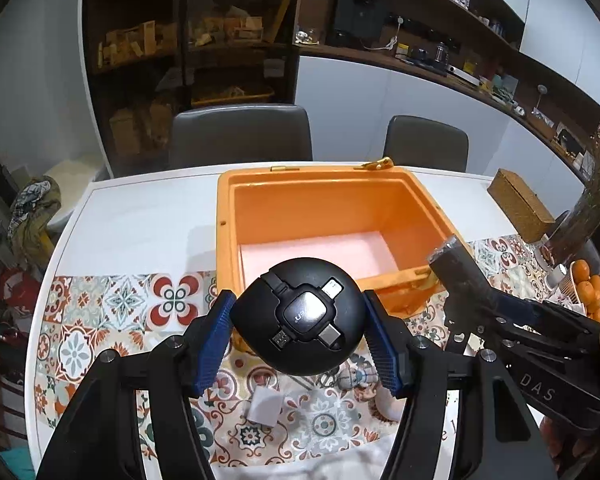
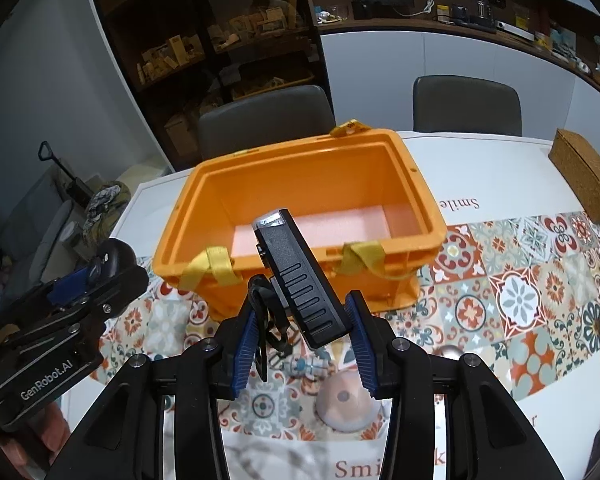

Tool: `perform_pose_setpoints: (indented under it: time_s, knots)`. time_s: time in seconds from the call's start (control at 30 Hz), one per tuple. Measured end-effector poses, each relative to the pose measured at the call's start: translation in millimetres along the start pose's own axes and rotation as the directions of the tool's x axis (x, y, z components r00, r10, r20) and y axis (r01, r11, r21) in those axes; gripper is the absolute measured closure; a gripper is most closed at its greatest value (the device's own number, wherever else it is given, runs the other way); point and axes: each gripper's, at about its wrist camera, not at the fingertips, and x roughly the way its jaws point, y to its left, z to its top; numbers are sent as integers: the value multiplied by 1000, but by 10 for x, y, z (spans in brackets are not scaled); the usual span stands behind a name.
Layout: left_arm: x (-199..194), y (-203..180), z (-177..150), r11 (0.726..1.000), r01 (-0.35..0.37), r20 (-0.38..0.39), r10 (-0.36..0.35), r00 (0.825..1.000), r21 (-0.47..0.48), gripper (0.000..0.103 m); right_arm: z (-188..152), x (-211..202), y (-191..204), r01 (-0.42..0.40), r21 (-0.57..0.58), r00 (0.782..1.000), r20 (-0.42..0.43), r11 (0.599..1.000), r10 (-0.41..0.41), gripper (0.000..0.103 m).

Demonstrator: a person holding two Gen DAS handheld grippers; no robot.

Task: Organize rigid objects
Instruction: 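Carry the organizer in the left tool while the right tool carries the bike light over the crate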

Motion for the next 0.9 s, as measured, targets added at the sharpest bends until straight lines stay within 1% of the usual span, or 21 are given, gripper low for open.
perform_pose_setpoints:
  time_s: [0.33,0.4,0.6,0.9]
  knots:
    - [135,-35,323,998,-51,16,50,999,49,41,375,133,-5,19,-3,1000,-24,1000,-19,60]
    - [175,-38,381,997,-52,12,51,999,57,41,436,163,2,27,-9,999,-27,1000,-27,60]
    - [287,-57,491,995,-58,-6,59,998,76,41,620,281,21,48,-27,998,-44,998,-49,59]
    - [536,-4,627,996,-59,-64,63,996,67,41,807,593,-56,51,-5,990,-130,999,-52,59]
